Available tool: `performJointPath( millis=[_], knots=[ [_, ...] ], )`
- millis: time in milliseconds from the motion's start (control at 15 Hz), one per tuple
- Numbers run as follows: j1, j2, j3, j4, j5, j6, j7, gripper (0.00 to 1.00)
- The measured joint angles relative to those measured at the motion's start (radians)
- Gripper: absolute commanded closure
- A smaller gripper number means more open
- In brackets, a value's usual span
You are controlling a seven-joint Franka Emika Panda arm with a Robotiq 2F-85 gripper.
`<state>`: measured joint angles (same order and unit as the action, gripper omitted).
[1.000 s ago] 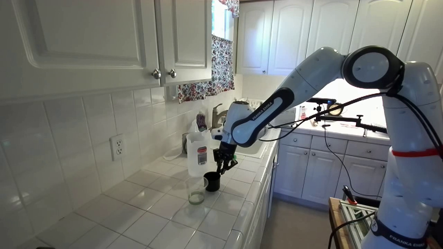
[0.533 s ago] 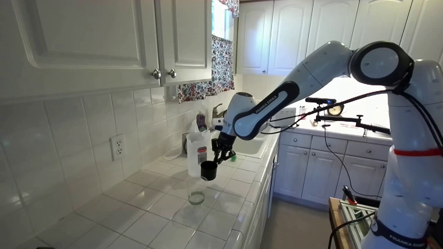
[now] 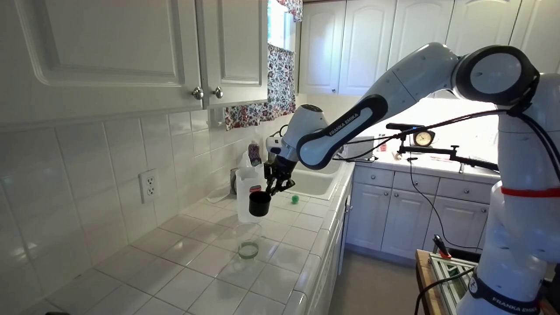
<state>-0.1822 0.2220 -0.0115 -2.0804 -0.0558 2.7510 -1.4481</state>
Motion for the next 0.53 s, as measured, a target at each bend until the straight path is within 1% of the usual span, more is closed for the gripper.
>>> performJointPath(
  millis=[400, 467, 533],
  knots=[
    [0.027, -0.027, 0.000, 0.000, -0.061, 0.011, 0.033, 0.94],
    [0.032, -0.030, 0.000, 0.000, -0.071, 0.020, 0.039, 0.75],
    [0.035, -0.032, 0.000, 0.000, -0.073, 0.023, 0.045, 0.75]
  ],
)
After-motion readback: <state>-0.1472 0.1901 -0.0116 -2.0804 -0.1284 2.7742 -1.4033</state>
